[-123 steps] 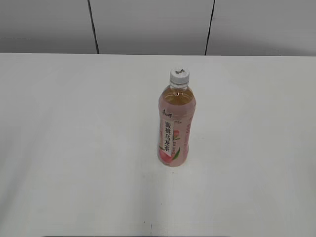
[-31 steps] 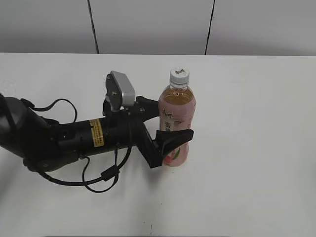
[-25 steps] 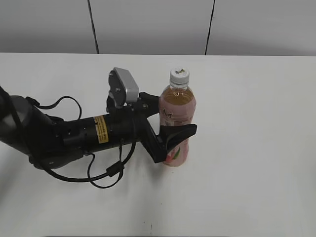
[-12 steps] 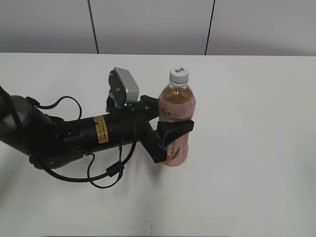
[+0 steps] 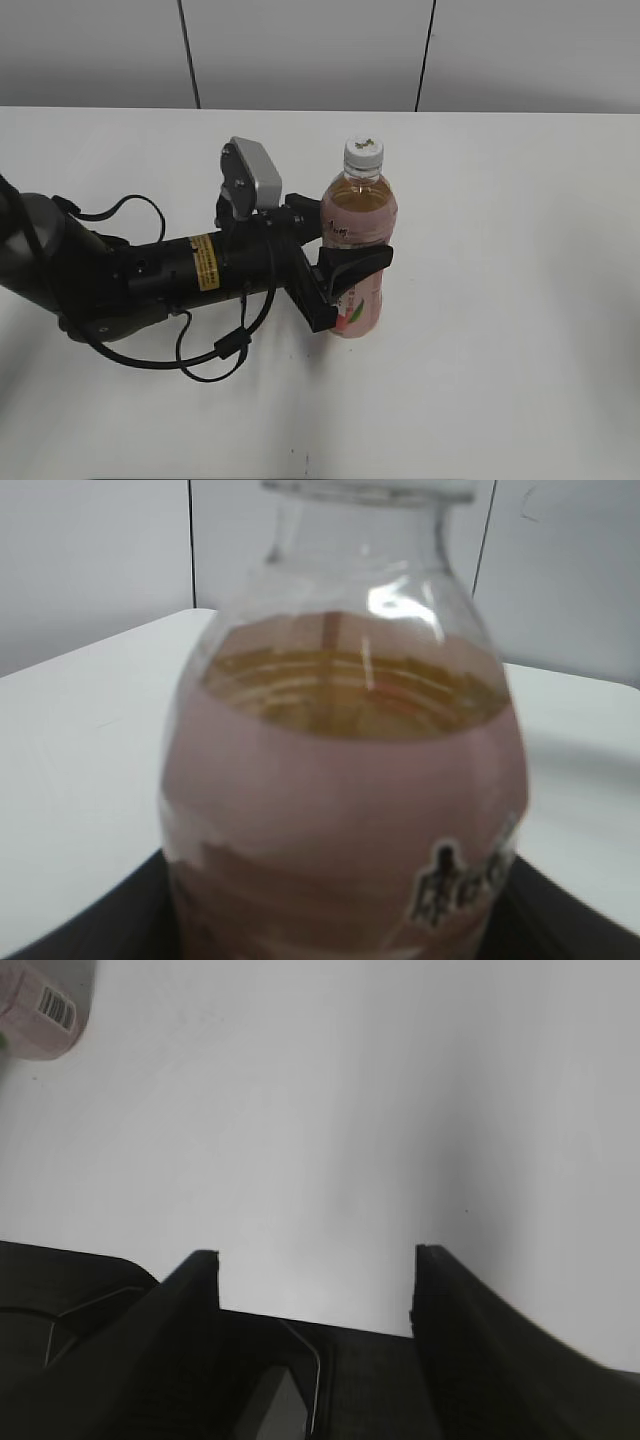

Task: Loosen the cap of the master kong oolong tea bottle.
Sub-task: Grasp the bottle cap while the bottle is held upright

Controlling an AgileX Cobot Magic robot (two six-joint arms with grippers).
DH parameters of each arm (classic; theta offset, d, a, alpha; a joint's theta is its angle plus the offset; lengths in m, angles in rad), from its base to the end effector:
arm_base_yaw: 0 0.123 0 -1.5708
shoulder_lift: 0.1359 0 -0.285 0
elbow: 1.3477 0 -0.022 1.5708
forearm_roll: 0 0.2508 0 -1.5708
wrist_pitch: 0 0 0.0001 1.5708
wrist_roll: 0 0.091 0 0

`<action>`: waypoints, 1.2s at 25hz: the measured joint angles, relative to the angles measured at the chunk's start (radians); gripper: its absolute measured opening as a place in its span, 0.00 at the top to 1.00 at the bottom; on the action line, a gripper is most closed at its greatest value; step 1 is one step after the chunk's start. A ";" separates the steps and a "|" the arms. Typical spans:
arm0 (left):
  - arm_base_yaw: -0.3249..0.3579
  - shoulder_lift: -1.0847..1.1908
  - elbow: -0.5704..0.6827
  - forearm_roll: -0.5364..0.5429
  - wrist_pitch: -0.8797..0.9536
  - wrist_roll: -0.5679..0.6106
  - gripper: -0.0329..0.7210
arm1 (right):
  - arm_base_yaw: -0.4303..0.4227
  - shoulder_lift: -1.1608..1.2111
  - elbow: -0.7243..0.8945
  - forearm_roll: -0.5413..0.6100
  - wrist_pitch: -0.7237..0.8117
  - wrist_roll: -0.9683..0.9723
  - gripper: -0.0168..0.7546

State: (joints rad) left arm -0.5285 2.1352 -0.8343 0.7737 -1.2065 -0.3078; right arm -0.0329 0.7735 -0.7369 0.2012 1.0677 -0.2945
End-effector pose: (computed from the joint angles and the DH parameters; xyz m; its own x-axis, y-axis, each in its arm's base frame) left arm 0.2812 -0.2330 0.1044 -0.0886 0.0756 -0.9932 0.9436 0.3258 -0.0594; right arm 0.1225 0.0119 0.3067 -0.8174 -0.1654 -0.5518 -0.2248 0.9735 0.0412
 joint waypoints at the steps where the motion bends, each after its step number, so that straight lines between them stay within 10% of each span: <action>1: 0.000 0.000 0.000 0.001 -0.001 0.000 0.42 | 0.000 0.095 -0.040 0.012 0.002 -0.008 0.38; 8: 0.001 0.000 0.000 0.004 -0.002 0.001 0.42 | 0.067 0.465 -0.333 0.110 0.102 -0.036 0.46; 19: 0.001 0.000 0.000 0.005 -0.003 0.001 0.42 | 0.531 0.899 -0.868 -0.027 0.143 0.294 0.49; 30: 0.001 0.000 0.000 0.006 -0.003 0.001 0.42 | 0.640 1.048 -1.025 -0.034 0.147 0.409 0.49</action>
State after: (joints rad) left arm -0.5275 2.1352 -0.8343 0.7800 -1.2096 -0.3069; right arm 0.6072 1.8215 -1.7618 0.1672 1.2151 0.1142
